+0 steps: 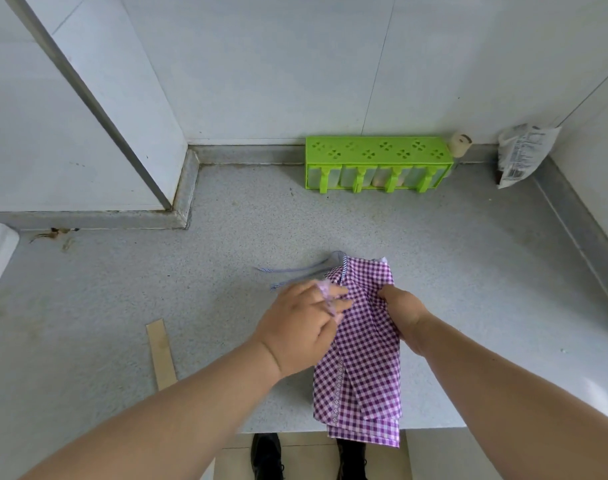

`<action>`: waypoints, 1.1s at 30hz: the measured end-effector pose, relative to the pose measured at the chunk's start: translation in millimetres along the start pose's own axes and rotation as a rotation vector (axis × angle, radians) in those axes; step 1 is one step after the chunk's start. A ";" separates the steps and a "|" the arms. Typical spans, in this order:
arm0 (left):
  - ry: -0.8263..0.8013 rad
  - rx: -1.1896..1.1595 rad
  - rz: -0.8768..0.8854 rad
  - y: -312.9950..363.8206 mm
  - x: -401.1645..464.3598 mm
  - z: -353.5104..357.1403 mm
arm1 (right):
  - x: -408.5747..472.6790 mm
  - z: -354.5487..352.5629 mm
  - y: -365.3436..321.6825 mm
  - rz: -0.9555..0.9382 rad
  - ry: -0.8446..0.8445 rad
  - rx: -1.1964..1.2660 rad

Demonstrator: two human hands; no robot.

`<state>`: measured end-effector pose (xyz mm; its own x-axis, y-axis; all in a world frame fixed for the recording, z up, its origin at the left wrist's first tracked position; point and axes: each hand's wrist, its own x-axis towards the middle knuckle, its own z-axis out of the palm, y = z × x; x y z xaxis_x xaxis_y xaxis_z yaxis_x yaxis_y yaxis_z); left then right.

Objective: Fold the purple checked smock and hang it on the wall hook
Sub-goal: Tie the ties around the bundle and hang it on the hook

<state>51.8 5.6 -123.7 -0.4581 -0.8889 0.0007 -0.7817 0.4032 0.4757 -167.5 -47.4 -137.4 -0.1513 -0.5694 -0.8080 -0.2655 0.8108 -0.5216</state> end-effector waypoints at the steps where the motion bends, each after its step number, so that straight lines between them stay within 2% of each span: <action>1: -0.081 0.059 0.073 6.7 6.2 -3.9 | 0.3 -0.1 0.5 -0.007 0.000 -0.053; 4: -0.290 0.171 0.135 21.7 23.6 -3.9 | -1.6 1.0 -4.5 -0.093 -0.022 -0.188; 9: -0.428 0.240 -0.038 32.9 43.5 6.1 | 3.7 6.9 -5.7 -0.039 -0.067 -0.243; 14: -0.535 0.183 -0.263 39.1 61.1 27.8 | -6.6 -2.8 -1.3 -0.285 -0.091 -0.829; 19: -0.586 0.175 -0.378 46.9 72.8 38.5 | -6.3 -14.3 -2.3 -0.238 -0.089 -0.828; 22: -0.592 0.202 -0.401 49.4 78.8 42.7 | 0.4 -27.5 4.6 -0.270 -0.118 -0.874; 25: -0.545 0.324 -0.332 54.2 82.1 48.6 | 4.2 -32.0 11.7 -0.343 -0.114 -0.946; 27: -0.444 0.340 -0.220 56.0 81.3 54.7 | 8.4 -30.7 15.0 -0.372 -0.092 -1.073; 30: -0.341 0.232 -0.030 54.0 79.8 64.3 | 12.5 -28.0 19.6 -0.412 -0.051 -1.223; 33: -0.366 0.086 -0.037 49.4 80.5 65.8 | 15.2 -30.2 23.1 -0.477 -0.075 -1.269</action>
<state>-51.5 -31.8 -158.1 -0.5377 -0.7730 -0.3367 -0.8261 0.4031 0.3938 -204.6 -41.5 -153.5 0.2422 -0.7157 -0.6550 -0.9701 -0.1669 -0.1763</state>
